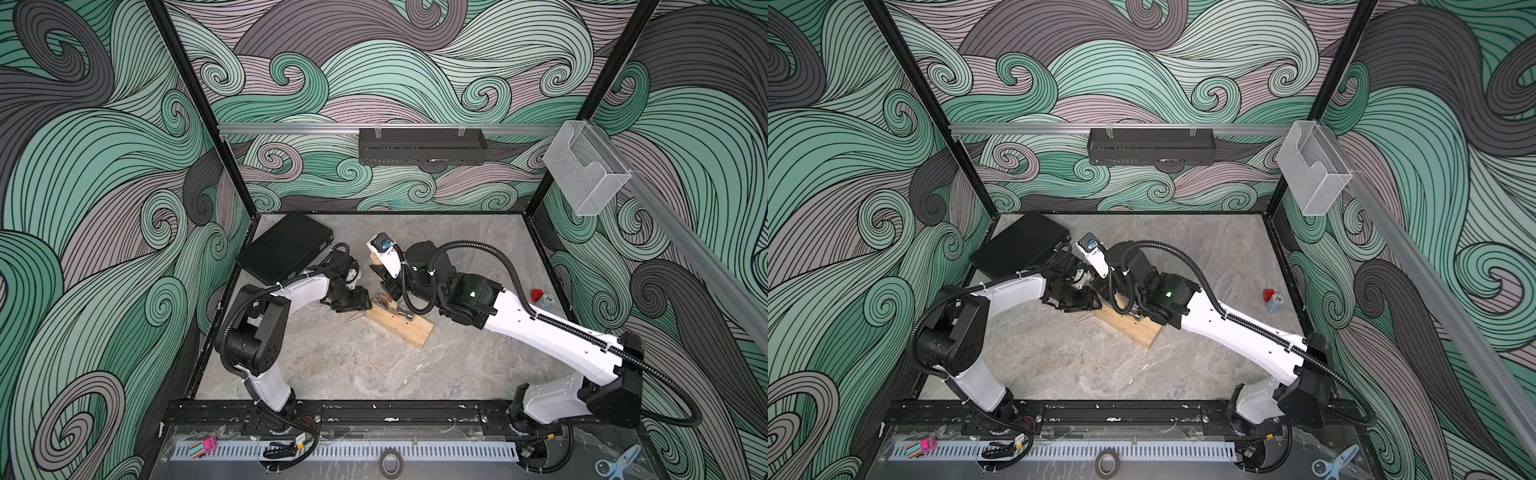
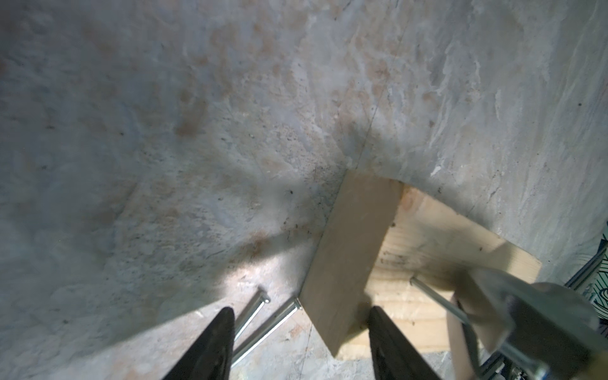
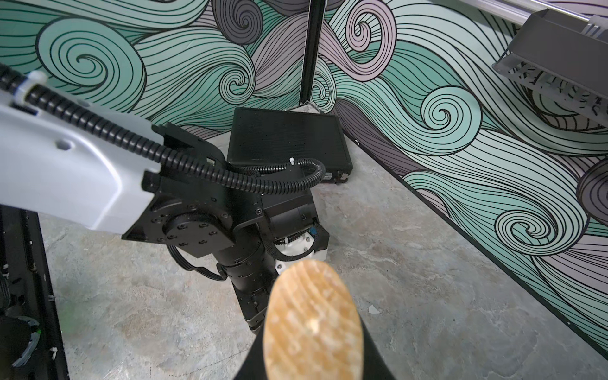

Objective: Use a claw hammer to pull out a nail
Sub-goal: Remove the nail from the mounting plate.

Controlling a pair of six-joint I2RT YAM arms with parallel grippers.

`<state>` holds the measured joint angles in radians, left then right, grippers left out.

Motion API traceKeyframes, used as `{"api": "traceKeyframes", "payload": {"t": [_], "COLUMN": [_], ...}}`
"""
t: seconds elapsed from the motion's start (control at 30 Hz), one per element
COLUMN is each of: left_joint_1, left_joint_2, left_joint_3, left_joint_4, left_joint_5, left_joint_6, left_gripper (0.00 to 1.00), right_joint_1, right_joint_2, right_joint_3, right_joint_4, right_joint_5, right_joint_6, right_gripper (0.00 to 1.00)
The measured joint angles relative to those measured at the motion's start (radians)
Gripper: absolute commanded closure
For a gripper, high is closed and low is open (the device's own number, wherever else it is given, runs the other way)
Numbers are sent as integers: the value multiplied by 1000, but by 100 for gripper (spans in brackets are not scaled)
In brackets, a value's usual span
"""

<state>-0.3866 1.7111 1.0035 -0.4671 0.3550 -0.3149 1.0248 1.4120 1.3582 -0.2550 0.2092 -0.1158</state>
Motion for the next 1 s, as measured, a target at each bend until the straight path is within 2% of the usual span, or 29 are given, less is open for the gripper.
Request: {"api": "traceKeyframes", "payload": {"t": [0.37, 1.0], "left_joint_1": [0, 0], "left_joint_2": [0, 2], "left_joint_3": [0, 3], "left_joint_4": [-1, -7], "left_joint_5": [-3, -7], "left_joint_6": [-4, -11], "left_gripper": [39, 40], "right_joint_1": [1, -3], "right_joint_2": [-134, -286], "right_joint_3": [-211, -463], "right_joint_4": [196, 470], "right_joint_5": [-1, 10], "right_joint_6": [16, 45], "right_gripper": [100, 100]}}
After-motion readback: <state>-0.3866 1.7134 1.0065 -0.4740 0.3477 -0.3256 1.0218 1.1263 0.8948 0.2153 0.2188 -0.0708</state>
